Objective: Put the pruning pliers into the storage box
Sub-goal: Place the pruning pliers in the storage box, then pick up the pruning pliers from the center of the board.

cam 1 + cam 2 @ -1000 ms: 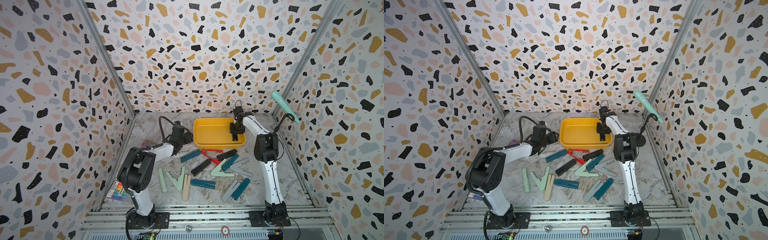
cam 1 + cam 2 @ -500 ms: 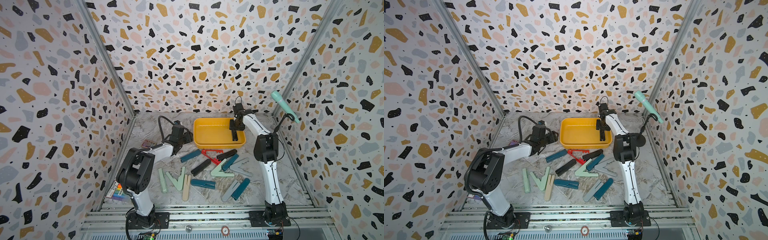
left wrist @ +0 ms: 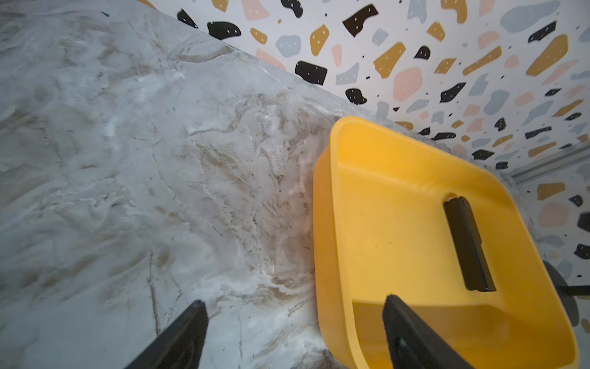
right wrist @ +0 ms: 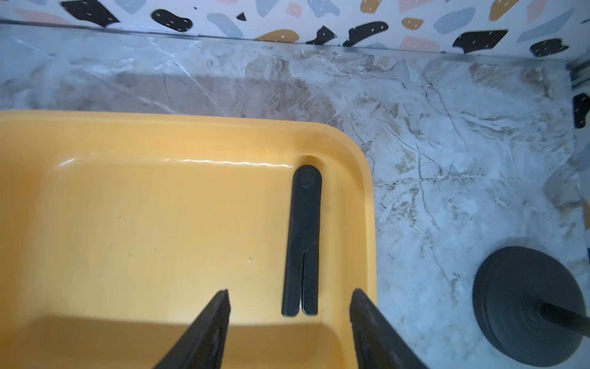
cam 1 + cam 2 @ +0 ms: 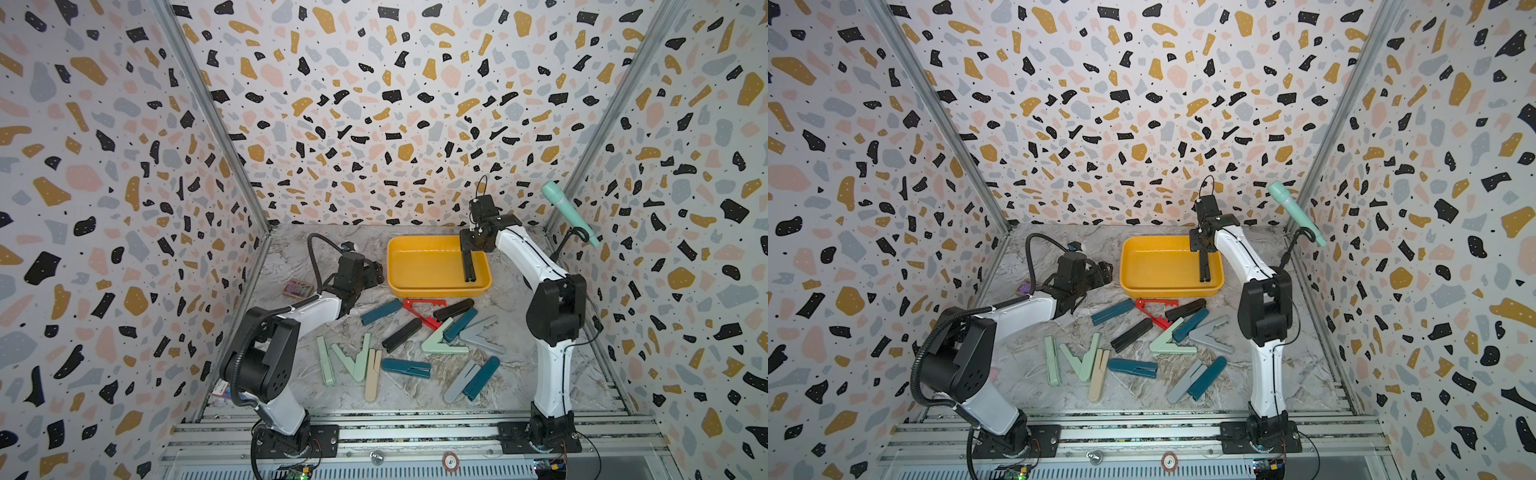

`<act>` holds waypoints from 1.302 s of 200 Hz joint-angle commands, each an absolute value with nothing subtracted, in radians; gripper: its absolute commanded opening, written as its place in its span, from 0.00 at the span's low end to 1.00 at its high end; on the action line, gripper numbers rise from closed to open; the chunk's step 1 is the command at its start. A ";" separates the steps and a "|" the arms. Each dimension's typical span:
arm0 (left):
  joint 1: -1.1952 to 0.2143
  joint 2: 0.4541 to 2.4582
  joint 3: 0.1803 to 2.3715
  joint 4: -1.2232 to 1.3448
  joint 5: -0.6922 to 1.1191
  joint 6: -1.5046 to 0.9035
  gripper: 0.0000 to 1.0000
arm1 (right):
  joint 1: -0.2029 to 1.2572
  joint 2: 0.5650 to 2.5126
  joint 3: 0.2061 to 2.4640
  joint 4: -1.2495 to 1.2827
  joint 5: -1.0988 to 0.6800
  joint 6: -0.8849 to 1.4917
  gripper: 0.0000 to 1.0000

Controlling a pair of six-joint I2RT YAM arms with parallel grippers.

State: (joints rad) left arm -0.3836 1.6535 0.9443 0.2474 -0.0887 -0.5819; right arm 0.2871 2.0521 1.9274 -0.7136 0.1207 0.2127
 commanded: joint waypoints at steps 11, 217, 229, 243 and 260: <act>-0.422 1.574 0.909 0.302 -0.188 -0.526 0.94 | 0.286 1.808 1.624 -0.512 0.080 0.119 0.62; -0.477 1.482 0.815 0.320 -0.328 -0.471 0.99 | 0.482 1.559 0.995 -0.478 -0.078 0.951 0.52; -0.476 1.480 0.812 0.321 -0.334 -0.470 1.00 | 0.482 1.563 0.980 -0.469 -0.078 0.960 0.52; -0.476 1.480 0.808 0.321 -0.339 -0.465 0.99 | 0.482 1.571 0.974 -0.467 -0.081 0.965 0.51; -0.476 1.474 0.804 0.322 -0.341 -0.463 0.99 | 0.480 1.580 0.970 -0.461 -0.071 0.968 0.51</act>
